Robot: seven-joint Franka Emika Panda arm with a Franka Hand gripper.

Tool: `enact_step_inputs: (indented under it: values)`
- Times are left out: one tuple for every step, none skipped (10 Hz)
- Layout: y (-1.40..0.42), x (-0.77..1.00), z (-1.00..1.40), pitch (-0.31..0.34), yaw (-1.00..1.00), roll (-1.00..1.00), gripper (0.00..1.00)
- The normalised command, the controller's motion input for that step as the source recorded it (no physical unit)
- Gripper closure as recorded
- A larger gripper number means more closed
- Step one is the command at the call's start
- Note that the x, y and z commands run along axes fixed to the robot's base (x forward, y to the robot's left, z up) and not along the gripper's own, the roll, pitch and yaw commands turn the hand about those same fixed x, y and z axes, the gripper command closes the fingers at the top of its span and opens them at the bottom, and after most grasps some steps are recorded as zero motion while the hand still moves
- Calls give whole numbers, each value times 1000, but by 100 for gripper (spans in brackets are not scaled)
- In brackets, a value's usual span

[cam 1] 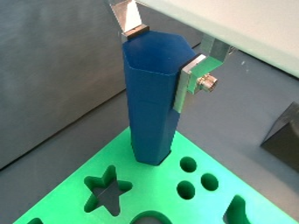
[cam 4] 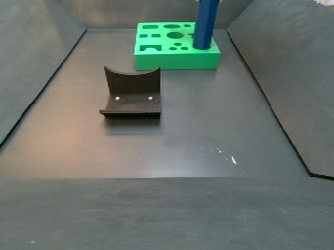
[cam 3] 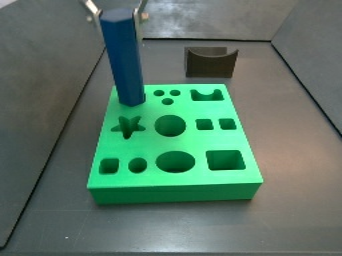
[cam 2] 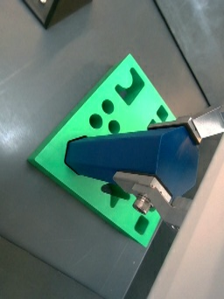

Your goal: Insert the hexagon object.

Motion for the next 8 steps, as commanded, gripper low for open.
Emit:
enact_step_inputs:
  values:
    - [51,451,-840,0,291,180,100]
    - [0,97,-891,-61,0,47,100]
    - [0,0,-691,-56,-251,0,100]
    - [0,0,-569,-49,-337,-34,100]
    - [43,0,-529,-16,-303,-51,100]
    - [71,117,-469,0,-260,-121,100]
    - [120,257,-243,1,-177,-221,100]
    - [0,-9,0,-13,0,0,100]
